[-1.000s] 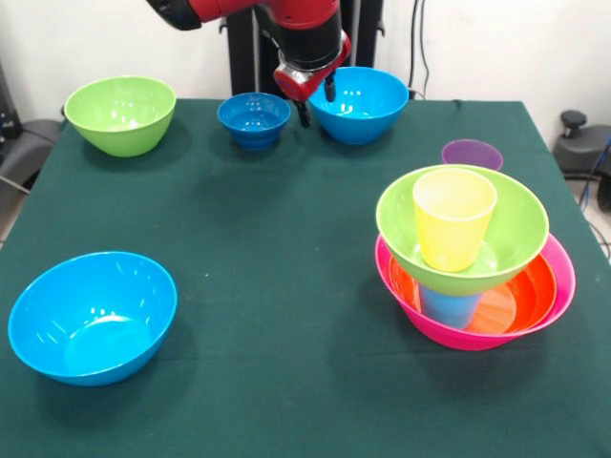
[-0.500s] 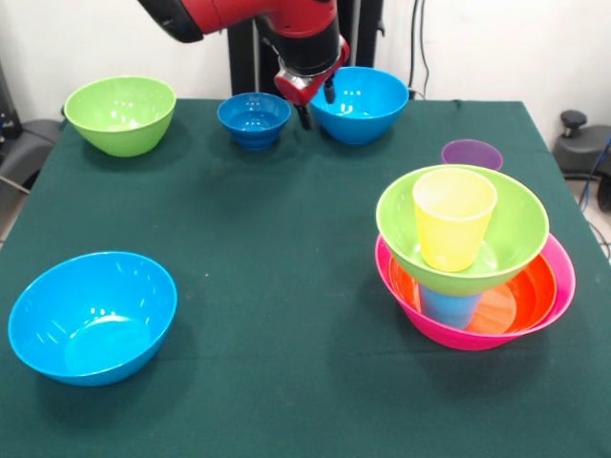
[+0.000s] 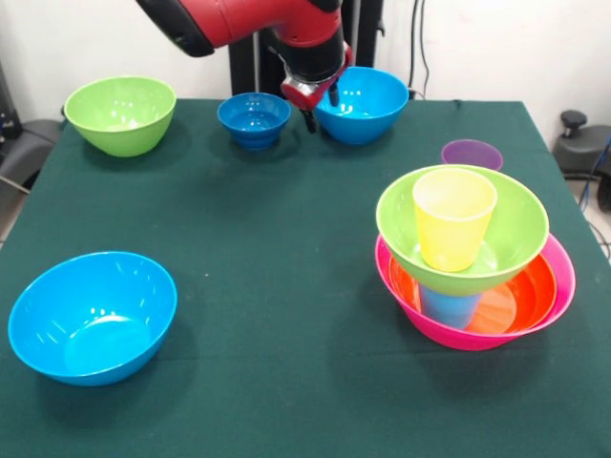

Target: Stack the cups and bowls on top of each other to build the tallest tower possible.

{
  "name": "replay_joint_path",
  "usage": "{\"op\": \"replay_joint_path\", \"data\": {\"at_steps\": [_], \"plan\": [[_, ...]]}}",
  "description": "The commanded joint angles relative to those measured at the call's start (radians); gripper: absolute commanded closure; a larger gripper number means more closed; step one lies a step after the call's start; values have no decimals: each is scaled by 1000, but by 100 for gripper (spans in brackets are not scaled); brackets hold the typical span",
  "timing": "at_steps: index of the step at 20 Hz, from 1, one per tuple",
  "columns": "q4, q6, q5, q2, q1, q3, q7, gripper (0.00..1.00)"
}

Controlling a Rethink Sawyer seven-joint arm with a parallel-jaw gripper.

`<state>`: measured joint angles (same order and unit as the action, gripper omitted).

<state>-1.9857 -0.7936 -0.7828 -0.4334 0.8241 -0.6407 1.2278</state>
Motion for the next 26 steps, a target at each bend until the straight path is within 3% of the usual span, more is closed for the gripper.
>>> {"op": "replay_joint_path", "data": {"at_steps": [1,14,16,17,26], "plan": [[122,68,-101,55,-31,-15,-109,0],[171,121,-175,108,-50,-2,-76,0],[197,133,-191,69,-124,92,131,0],[205,163,-222,54,-151,115,183,0],[197,227,-172,65,-130,101,103,0]]}}
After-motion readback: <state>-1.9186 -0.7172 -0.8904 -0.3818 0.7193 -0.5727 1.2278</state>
